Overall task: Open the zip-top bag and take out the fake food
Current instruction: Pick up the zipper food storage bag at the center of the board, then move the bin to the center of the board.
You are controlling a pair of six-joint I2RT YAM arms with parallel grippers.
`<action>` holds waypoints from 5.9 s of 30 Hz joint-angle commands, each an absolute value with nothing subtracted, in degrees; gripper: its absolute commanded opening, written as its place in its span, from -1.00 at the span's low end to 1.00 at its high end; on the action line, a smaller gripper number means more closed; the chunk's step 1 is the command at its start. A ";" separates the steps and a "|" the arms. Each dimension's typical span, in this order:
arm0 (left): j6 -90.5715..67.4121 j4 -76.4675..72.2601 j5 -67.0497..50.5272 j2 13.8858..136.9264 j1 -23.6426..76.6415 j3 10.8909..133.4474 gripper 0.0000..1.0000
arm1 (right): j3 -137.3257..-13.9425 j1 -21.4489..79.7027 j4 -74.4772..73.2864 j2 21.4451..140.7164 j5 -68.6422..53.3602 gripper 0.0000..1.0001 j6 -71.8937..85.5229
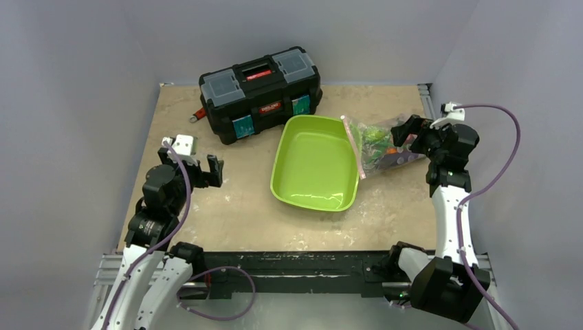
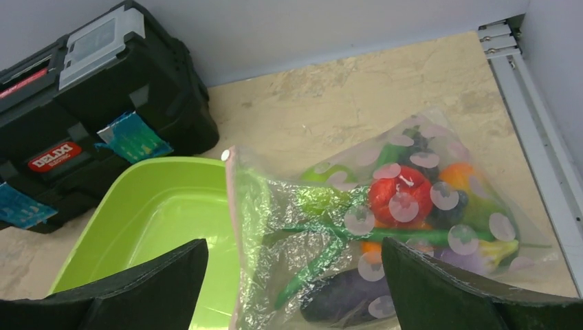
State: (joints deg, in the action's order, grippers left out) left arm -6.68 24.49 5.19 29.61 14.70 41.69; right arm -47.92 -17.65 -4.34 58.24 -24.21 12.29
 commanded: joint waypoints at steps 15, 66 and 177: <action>-9.58 23.09 0.96 27.79 14.85 43.94 1.00 | -51.47 -17.33 -14.63 58.13 -46.24 0.98 -15.59; -9.75 23.99 -3.91 29.34 14.85 44.65 1.00 | -52.66 32.17 21.10 100.51 46.43 0.18 -36.71; -25.56 30.61 8.35 91.89 39.30 65.76 -1.00 | -57.83 3.92 -18.29 67.06 -21.74 -1.00 -28.54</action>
State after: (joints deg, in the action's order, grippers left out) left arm -28.45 29.87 7.62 95.94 39.29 66.32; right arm -56.66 4.08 -19.33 67.83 -19.49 -27.46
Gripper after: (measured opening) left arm 0.056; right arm 0.011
